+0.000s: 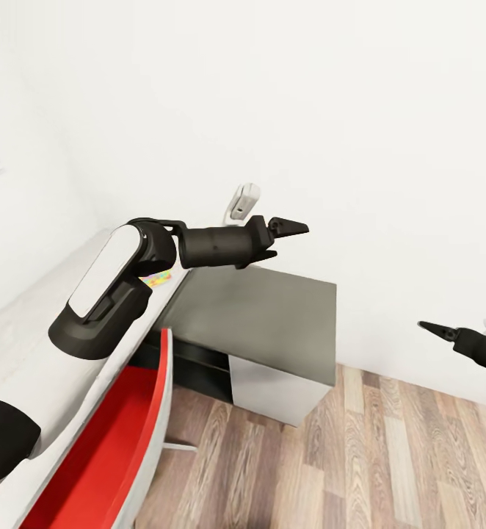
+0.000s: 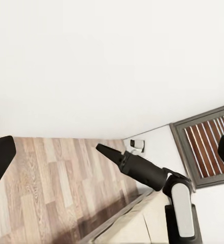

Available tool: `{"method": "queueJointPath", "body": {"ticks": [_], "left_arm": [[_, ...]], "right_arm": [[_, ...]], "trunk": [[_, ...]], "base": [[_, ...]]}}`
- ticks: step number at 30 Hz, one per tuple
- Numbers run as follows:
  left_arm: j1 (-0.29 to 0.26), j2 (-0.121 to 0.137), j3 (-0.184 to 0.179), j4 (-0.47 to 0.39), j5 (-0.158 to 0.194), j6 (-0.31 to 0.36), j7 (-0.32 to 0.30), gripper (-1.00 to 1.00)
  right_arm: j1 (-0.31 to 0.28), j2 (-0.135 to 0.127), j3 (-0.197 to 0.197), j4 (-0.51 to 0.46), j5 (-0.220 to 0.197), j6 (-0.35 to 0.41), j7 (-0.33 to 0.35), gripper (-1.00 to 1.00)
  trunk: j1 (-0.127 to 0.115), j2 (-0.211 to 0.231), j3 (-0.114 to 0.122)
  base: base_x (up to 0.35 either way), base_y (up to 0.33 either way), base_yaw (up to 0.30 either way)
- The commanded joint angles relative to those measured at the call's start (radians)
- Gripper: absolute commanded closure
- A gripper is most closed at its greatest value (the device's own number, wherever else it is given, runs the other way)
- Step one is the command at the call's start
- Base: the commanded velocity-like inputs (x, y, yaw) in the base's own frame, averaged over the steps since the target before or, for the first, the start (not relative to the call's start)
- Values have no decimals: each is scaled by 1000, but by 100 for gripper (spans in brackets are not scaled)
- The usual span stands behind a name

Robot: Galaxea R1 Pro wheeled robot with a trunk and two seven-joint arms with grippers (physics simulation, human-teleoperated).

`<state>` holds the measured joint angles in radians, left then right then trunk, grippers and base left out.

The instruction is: Put all the toys in the child's room - the three board games (two on the bed and one on the table), the two jigsaw puzzles on the table, and the tennis ball on the table - inside the toy box on the table in the child's room.

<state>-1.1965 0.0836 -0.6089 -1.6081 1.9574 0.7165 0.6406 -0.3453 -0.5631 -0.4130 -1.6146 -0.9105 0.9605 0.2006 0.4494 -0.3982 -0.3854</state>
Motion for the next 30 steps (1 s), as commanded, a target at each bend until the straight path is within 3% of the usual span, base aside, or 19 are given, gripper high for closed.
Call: {"method": "queueJointPath", "body": {"ticks": [1,13,14,15,20,21,30], "left_arm": [[-1,1,0,-1,11,-2,10,-100],[2,13,0,-1,10,-2,10,-100],[23,60,17,-1,9,-2,9,-100],[29,67,27,-1,10,-2,9,-100],[57,86,61,-1,10,1,10,-100],[86,102,102,0,9,15,10,-100],[132,127,194,0,9,61,9,-100]], "right_arm": [[-1,0,6,0,10,5,10,-100],[-1,0,34,1,9,5,11,-100],[-1,0,41,1,10,6,11,-100],[-1,0,41,1,10,6,11,-100],[-1,0,48,1,10,5,10,-100],[-1,0,58,1,10,5,9,-100],[-1,0,90,1,10,4,8,-100]], "trunk": [[1,-2,0],[1,-2,13],[1,-2,13],[1,-2,13],[1,-2,14],[1,-2,14],[1,-2,15]], "base": [[1,0,-182],[0,0,-91],[0,0,-10],[0,0,-8],[0,0,-6],[0,0,-2],[0,0,-1]]}}
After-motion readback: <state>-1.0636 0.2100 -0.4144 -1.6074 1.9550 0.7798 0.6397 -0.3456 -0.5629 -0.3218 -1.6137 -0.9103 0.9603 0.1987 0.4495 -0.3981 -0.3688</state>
